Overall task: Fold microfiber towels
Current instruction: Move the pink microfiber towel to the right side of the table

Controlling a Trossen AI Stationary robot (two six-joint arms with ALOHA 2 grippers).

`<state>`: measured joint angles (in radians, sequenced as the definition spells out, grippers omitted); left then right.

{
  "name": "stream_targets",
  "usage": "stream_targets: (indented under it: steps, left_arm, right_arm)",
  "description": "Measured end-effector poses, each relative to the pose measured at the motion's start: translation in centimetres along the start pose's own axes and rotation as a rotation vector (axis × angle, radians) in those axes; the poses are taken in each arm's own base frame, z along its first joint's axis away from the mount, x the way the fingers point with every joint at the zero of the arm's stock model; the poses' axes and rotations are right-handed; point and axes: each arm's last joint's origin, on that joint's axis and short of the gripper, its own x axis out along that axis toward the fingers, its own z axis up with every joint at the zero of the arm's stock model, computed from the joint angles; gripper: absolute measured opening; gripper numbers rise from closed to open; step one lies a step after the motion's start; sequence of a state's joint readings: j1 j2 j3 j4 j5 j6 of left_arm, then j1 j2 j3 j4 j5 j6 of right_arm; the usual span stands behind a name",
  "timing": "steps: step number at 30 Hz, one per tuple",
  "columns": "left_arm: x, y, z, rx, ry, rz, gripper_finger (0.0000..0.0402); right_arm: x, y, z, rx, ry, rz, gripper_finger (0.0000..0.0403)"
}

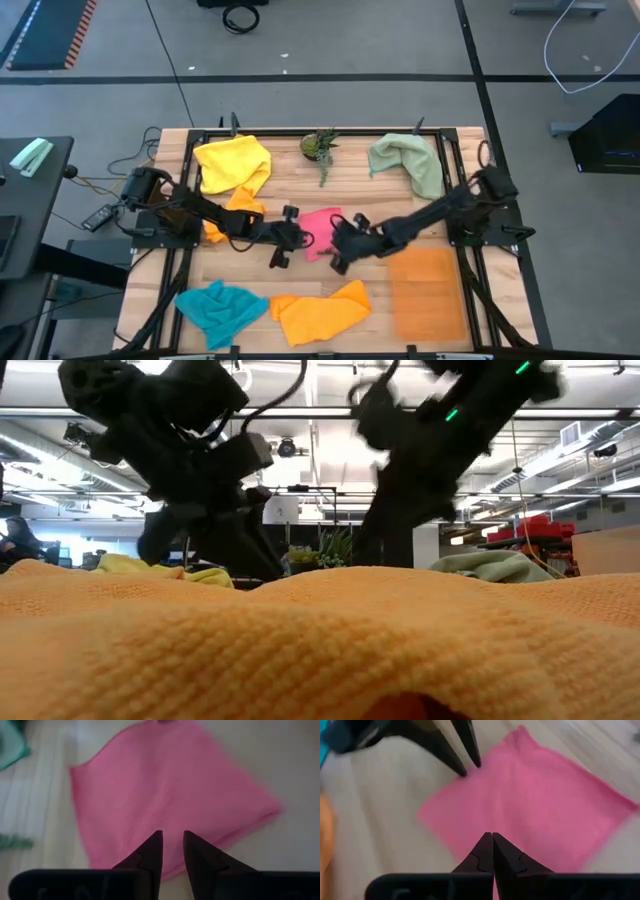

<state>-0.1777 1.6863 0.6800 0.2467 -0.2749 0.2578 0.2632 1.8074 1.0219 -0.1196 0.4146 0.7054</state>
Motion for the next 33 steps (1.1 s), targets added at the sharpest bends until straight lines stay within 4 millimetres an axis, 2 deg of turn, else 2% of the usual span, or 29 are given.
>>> stream_targets:
  steps: [5, 8, 10, 17, 22, 27, 33]
  left_arm:
    - [-0.8, 1.8, -0.8, -0.005, 0.096, 0.017, 0.0059]
    - [-1.8, 3.1, -0.9, -0.024, 0.115, 0.036, 0.0041]
    - [-2.6, 4.0, -0.7, -0.042, 0.107, 0.057, 0.0030]
    - [-4.7, 6.7, -0.8, -0.055, 0.103, 0.112, 0.0010]
    - [-5.8, 8.0, -1.1, -0.051, 0.109, 0.121, 0.0014]
    - [-7.1, 9.6, -1.3, -0.057, 0.045, 0.054, 0.0023]
    - [-8.0, 11.0, -1.8, -0.088, -0.002, 0.009, 0.0007]
  right_arm:
    - [4.0, -2.1, 1.8, 0.041, -0.001, 0.123, 0.0002]
    - [5.3, -3.7, 1.6, 0.050, 0.080, 0.108, 0.0002]
    - [5.4, -4.6, 1.5, 0.052, 0.134, 0.067, 0.0002]
    - [3.0, -6.8, 0.9, 0.019, 0.300, -0.068, 0.0001]
    - [0.7, -9.0, -2.2, 0.099, 0.364, -0.131, 0.0001]
    - [-2.6, -11.3, -5.0, 0.187, 0.373, -0.181, 0.0001]
    - [-5.9, -13.6, -5.6, 0.181, 0.371, -0.248, 0.0000]
